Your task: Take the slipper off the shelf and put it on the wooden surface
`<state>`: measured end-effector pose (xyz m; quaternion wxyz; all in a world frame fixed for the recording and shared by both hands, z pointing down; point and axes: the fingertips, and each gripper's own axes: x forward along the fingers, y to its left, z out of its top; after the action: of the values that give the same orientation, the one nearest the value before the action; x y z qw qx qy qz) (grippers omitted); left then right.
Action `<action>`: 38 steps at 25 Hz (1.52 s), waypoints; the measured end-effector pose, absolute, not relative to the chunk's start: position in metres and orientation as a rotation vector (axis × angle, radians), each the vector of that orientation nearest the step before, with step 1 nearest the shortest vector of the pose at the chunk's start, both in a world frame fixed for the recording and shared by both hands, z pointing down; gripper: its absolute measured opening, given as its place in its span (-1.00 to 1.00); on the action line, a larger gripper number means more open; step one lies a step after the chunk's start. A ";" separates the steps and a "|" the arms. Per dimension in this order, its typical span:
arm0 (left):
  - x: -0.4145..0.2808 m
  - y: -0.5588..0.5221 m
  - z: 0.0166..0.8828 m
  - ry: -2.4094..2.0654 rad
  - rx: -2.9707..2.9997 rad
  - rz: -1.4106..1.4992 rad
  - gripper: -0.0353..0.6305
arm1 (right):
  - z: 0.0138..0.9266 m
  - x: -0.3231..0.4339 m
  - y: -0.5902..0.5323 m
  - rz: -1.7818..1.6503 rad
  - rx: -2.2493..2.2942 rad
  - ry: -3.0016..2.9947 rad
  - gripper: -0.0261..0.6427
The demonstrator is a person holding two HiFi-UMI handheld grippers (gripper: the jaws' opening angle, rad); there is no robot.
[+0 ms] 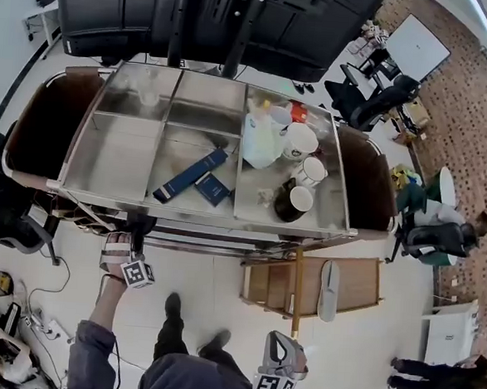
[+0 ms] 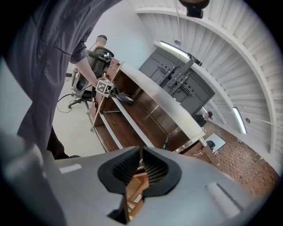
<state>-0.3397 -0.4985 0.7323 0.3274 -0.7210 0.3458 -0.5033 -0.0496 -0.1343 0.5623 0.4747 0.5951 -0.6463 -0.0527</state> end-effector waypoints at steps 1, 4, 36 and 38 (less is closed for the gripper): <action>-0.340 -0.492 0.726 0.924 -1.889 -1.300 -0.61 | 0.564 -0.048 -0.130 -0.125 1.457 -1.586 -0.86; -0.340 -0.459 0.707 0.968 -1.879 -1.280 -0.63 | 0.571 -0.038 -0.110 -0.117 1.453 -1.617 -0.87; -0.014 0.134 0.597 0.926 -2.038 -1.034 -0.63 | 0.569 0.172 0.258 -0.369 1.388 -1.847 -0.92; 0.011 0.134 0.593 0.870 -2.053 -0.986 -0.62 | 0.561 0.179 0.282 -0.349 1.444 -1.797 -0.92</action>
<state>0.0111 0.1344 0.5929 0.3445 -0.7905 0.3350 -0.3797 0.1786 0.2824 0.5612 0.3940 0.5692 -0.7084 -0.1377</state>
